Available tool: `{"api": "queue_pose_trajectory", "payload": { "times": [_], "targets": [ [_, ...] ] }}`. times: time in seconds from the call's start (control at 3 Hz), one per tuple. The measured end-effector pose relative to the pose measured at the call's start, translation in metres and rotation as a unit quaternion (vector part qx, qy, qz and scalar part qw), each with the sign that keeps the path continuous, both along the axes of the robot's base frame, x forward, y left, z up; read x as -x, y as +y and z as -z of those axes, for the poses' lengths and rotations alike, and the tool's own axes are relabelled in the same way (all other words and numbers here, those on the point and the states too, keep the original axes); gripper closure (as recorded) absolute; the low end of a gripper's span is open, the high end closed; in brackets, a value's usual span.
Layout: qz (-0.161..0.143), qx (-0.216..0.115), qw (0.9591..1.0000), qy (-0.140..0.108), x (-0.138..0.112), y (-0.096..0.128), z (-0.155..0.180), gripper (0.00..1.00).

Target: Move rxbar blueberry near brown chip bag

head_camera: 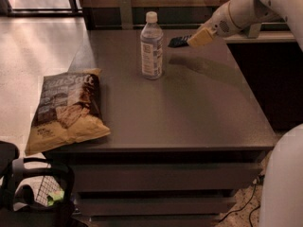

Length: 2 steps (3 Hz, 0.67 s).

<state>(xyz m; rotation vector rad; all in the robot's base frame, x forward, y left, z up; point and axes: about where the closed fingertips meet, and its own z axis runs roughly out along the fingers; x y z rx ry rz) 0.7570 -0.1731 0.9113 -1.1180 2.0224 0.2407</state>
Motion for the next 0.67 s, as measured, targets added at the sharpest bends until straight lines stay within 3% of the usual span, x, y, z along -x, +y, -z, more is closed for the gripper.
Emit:
{"api": "queue_pose_trajectory", "payload": {
  "times": [0.33, 0.67],
  "targets": [
    [0.021, 0.004, 0.9998, -0.006, 0.022, -0.019, -0.014, 1.00],
    [0.059, 0.006, 0.9981, -0.015, 0.067, -0.047, -0.029, 1.00]
  ]
}}
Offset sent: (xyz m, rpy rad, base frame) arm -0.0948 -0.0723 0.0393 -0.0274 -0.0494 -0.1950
